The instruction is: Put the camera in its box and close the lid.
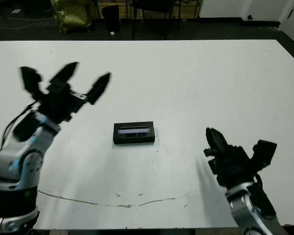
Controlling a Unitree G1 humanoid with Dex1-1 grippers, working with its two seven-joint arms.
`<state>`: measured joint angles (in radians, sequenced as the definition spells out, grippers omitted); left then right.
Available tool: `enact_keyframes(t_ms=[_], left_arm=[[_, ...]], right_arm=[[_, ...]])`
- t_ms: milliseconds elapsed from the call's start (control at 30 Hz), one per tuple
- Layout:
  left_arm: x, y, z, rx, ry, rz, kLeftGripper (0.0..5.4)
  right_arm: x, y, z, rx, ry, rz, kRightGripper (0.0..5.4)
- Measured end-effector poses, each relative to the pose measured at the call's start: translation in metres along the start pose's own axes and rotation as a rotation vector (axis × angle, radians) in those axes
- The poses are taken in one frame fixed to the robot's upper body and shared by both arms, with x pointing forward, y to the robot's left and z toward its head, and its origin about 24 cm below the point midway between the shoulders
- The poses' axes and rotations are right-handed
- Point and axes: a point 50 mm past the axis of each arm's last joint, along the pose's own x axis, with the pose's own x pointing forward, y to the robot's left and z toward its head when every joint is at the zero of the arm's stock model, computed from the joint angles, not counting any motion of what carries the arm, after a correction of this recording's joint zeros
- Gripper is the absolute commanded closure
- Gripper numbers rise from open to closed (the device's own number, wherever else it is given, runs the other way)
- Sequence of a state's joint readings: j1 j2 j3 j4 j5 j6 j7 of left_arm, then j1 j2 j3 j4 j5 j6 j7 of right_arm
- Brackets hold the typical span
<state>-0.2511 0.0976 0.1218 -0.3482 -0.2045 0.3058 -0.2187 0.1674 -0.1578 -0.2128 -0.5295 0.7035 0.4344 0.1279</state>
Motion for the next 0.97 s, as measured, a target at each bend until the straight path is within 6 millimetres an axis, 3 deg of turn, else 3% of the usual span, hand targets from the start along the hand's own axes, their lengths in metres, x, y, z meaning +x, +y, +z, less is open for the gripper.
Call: enact_keyframes(t_ms=[267, 600, 967], left_arm=[[-0.038, 0.018, -0.022, 0.168, -0.01, 0.203, 2.85], [-0.072, 0.014, -0.045, 0.109, -0.062, 0.354, 5.29], [-0.08, 0.012, -0.06, 0.046, -0.018, 0.365, 5.37]], right_arm=[[0.013, 0.001, 0.007, -0.105, -0.055, -0.067, 5.4], [0.028, 0.009, 0.002, -0.316, -0.128, -0.146, 5.4], [0.025, 0.008, -0.026, -0.37, -0.107, -0.134, 5.4]])
